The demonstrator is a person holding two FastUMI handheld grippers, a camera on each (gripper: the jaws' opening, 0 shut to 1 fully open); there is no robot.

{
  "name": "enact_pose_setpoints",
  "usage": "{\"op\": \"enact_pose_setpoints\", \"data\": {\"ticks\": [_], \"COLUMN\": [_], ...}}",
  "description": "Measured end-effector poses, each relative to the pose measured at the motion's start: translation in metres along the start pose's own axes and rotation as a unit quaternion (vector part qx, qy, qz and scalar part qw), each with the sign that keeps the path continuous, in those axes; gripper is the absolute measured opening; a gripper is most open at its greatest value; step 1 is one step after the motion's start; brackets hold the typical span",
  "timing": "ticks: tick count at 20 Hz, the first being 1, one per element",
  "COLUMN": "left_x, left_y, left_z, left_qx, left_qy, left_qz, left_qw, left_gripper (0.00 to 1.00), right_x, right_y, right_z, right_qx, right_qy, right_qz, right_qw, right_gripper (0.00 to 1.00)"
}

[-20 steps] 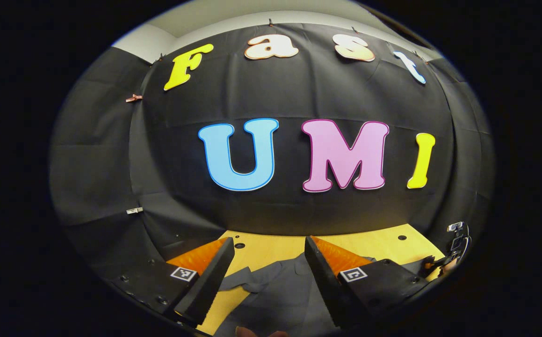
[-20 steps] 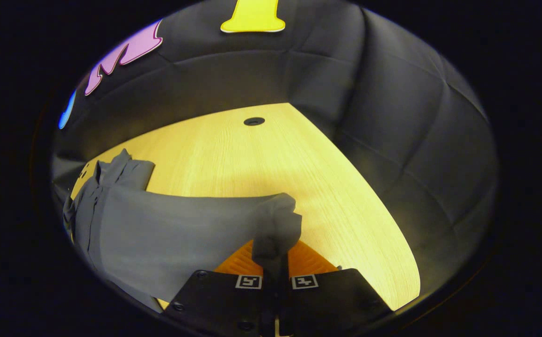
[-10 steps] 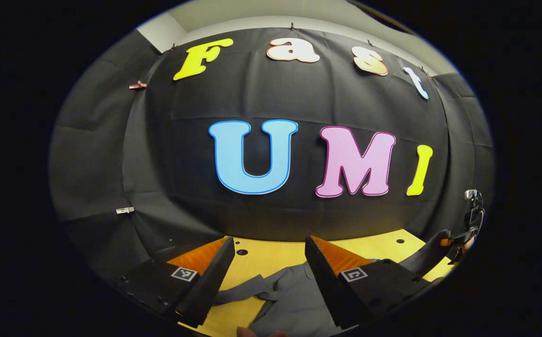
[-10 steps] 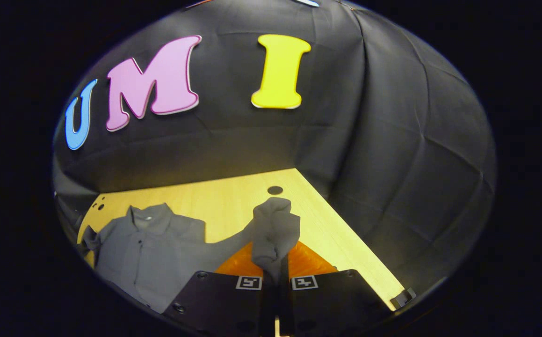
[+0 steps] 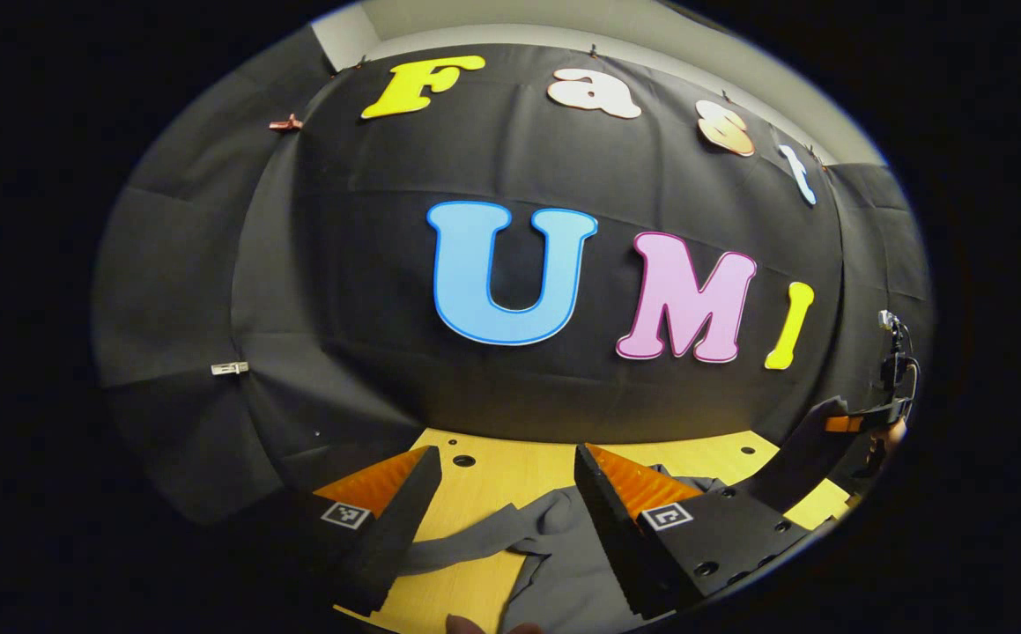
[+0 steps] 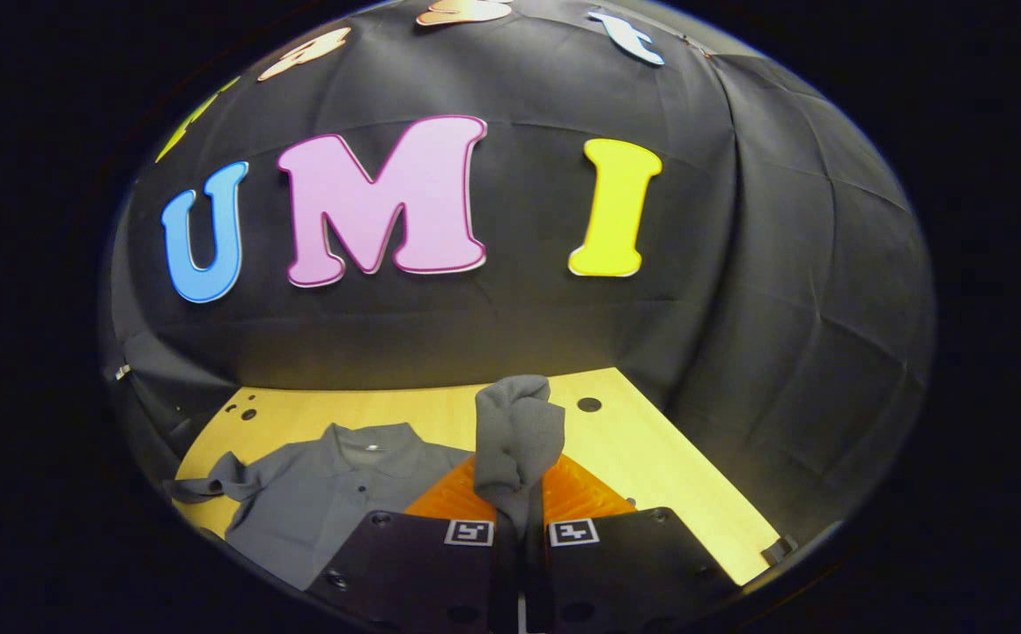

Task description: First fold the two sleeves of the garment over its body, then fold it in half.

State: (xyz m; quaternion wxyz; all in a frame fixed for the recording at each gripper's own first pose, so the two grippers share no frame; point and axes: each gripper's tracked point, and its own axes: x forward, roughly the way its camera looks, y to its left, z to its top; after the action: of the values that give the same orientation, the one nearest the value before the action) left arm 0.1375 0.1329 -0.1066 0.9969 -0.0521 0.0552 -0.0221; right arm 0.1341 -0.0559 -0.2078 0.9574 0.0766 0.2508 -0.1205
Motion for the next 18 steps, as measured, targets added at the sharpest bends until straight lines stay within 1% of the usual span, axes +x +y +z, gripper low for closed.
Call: {"op": "enact_pose_setpoints", "data": {"ticks": [5,6,7,8,10,13,18], "left_x": [0.012,0.013,0.014,0.015,0.016,0.018,0.026], "left_y": [0.047,0.056,0.064,0.072,0.083,0.106,0.141], "left_z": [-0.021,-0.026,-0.034,-0.039,-0.05,-0.073,-0.112], "left_qx": [0.009,0.012,0.014,0.017,0.026,0.031,0.047], "left_qy": [0.01,0.014,0.019,0.025,0.031,0.048,0.076], "left_qz": [0.009,0.01,0.009,0.009,0.006,0.011,0.026], "left_qw": [1.0,1.0,1.0,1.0,0.999,0.998,0.996], "left_gripper": [0.95,0.91,0.91,0.95,0.95,0.95,0.95], "right_x": [-0.013,-0.016,-0.018,-0.019,-0.022,-0.023,-0.019], "right_y": [0.074,0.09,0.106,0.121,0.152,0.193,0.243], "right_z": [0.004,0.002,0.0,-0.004,-0.011,-0.027,-0.058], "right_qx": [0.002,0.004,0.006,0.006,0.003,-0.008,-0.019], "right_qy": [-0.004,-0.002,-0.001,0.002,0.006,0.018,0.042], "right_qz": [0.038,0.047,0.055,0.065,0.082,0.11,0.138], "right_qw": [0.999,0.999,0.998,0.998,0.997,0.994,0.989], "right_gripper": [0.08,0.08,0.08,0.08,0.08,0.08,0.08]}}
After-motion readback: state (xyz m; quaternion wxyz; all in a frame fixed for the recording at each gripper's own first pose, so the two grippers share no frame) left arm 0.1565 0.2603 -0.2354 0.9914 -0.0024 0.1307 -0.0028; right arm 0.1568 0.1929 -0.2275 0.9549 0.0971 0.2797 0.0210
